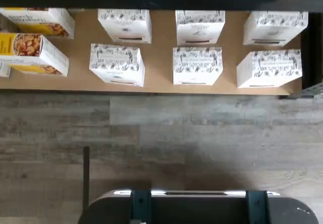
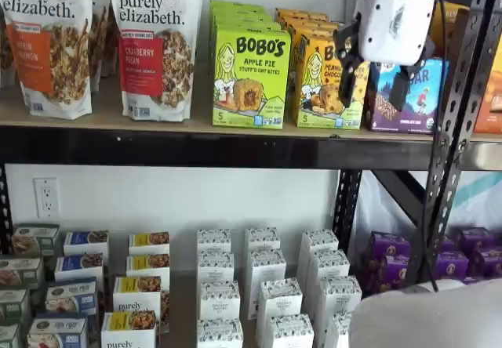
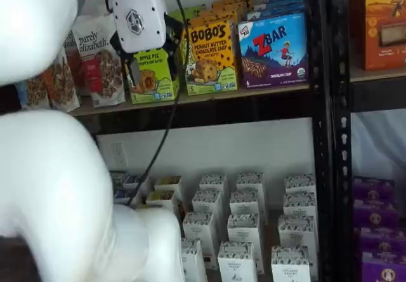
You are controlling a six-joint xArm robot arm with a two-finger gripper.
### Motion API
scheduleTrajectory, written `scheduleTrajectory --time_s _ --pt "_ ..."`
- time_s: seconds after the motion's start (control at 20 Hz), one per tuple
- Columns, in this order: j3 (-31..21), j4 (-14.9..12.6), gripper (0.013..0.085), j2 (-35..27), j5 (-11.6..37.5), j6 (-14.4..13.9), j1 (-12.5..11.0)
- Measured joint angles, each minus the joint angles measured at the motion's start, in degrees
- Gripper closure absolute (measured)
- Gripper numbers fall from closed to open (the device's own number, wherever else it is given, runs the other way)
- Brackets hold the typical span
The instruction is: Pick the green box on the top shelf, the fourth from the left
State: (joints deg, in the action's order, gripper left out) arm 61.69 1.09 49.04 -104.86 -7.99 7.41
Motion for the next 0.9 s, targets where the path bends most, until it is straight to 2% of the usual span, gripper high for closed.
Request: scheduleTrajectory --time_s 0.3,0.9 --pt "0.41 2.23 0.013 -2.06 3.8 -1.07 0.62" --pt "3.87 -1.09 0.013 -8.49 9.16 -9.49 9.88"
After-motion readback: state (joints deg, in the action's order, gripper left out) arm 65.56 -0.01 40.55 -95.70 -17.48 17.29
